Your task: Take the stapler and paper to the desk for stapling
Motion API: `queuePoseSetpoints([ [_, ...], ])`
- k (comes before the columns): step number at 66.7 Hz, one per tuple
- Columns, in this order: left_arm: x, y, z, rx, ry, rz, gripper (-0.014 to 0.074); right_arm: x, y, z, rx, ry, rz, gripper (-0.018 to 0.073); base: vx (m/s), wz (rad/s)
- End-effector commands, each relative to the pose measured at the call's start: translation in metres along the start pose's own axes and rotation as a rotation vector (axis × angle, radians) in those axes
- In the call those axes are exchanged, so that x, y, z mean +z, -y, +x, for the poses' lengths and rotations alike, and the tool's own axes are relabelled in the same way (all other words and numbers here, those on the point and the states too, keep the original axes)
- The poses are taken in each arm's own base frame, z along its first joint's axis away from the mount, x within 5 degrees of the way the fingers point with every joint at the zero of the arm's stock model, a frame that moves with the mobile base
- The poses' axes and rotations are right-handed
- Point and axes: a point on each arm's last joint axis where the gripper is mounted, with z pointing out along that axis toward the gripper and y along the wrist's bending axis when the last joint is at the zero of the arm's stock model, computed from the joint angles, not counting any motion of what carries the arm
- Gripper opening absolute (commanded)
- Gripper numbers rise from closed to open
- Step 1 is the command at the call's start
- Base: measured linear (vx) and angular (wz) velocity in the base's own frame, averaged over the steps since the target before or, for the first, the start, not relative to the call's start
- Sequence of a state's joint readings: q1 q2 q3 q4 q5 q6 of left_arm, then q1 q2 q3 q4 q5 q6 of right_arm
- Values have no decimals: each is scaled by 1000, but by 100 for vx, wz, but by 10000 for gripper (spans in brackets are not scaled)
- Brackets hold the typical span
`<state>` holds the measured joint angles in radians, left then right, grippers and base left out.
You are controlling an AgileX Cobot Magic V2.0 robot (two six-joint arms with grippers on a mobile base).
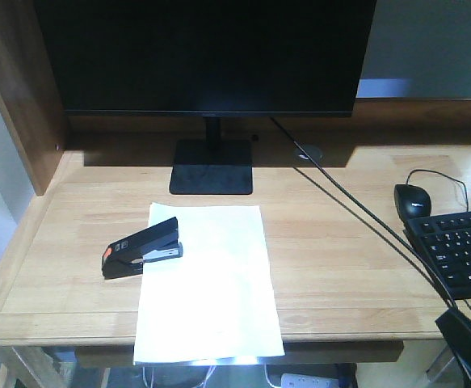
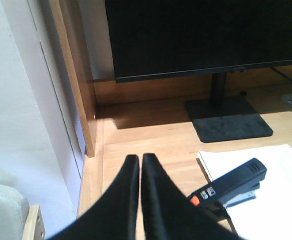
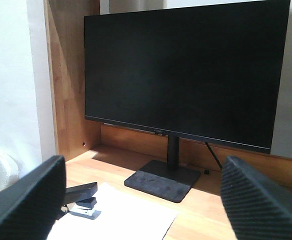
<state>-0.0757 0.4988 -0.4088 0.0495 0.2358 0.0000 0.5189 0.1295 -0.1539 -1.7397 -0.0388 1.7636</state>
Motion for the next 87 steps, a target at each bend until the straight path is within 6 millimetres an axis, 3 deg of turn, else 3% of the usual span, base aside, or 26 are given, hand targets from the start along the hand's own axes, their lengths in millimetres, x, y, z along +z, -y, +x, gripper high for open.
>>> queuePoseSetpoints([
  [1,-11,1,4,-24,123,1,-6,0,2,-9,-66,20,24,591,0,0],
  [15,-28,1,23,-27,222,-1,-6,0,2,-9,-66,20,23,591,0,0],
  [42,-36,2,25,-111,249,18,-6,0,5,-10,-53,28,59,570,0,0],
  [51,-36,2,25,-111,249,18,-6,0,7,-10,-27,34,82,443,0,0],
  [58,-36,2,25,-111,249,18,-6,0,8,-11,-29,37,94,247,0,0],
  [65,-36,2,25,-111,249,18,-6,0,8,-11,-29,37,92,-6,0,0],
  [87,-36,2,25,-111,249,18,-6,0,8,-11,-39,37,95,-10,0,0],
])
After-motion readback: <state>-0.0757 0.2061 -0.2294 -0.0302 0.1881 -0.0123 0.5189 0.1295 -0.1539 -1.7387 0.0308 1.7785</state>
